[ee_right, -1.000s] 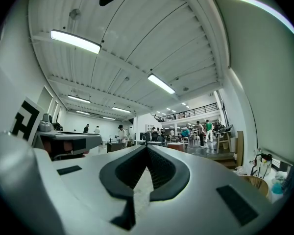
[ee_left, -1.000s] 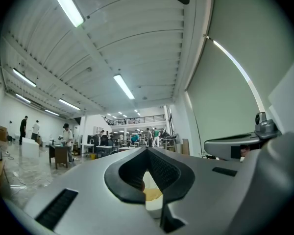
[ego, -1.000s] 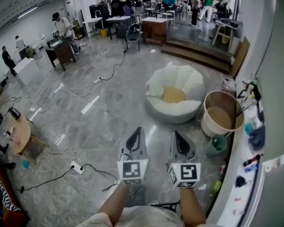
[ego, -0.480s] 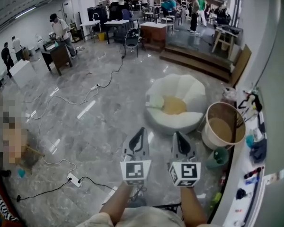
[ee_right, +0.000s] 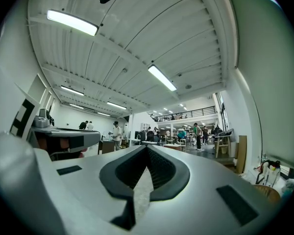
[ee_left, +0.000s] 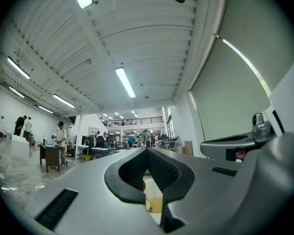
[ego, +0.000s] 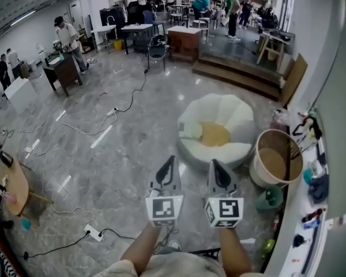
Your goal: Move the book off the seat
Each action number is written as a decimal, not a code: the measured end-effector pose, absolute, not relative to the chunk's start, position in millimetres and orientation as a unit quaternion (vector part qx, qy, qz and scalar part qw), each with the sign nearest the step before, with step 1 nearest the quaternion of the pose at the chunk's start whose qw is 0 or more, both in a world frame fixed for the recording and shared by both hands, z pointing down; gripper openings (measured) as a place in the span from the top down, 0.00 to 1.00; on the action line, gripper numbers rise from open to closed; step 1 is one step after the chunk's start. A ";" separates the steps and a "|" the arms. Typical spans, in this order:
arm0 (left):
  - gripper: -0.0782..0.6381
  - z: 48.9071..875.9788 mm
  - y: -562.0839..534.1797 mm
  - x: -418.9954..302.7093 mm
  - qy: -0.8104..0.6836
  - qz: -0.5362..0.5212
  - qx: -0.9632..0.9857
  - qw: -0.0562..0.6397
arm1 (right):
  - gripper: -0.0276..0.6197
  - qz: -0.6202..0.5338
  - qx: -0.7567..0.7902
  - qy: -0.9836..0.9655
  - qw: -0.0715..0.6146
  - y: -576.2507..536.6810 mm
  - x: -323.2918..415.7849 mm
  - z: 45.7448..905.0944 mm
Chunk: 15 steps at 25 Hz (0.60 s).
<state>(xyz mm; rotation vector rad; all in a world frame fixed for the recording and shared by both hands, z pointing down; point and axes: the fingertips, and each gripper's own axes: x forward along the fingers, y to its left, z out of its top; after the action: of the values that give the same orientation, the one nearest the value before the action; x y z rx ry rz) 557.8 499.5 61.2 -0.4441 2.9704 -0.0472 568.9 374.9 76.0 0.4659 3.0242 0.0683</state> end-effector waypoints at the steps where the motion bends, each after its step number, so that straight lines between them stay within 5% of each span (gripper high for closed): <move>1: 0.89 61.7 502.3 551.1 0.986 -0.018 -0.149 0.068 | 0.95 0.022 0.151 0.988 0.039 377.5 562.0 76.7; 15: 0.89 79.0 498.9 443.8 0.987 -0.006 -0.148 0.058 | 0.95 0.001 0.160 0.987 0.032 376.0 448.7 97.2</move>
<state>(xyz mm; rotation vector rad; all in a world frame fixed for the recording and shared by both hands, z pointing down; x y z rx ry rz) 443.8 498.9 79.0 -0.4478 2.9922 -0.0186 448.7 376.0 97.2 0.4928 3.0382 0.0025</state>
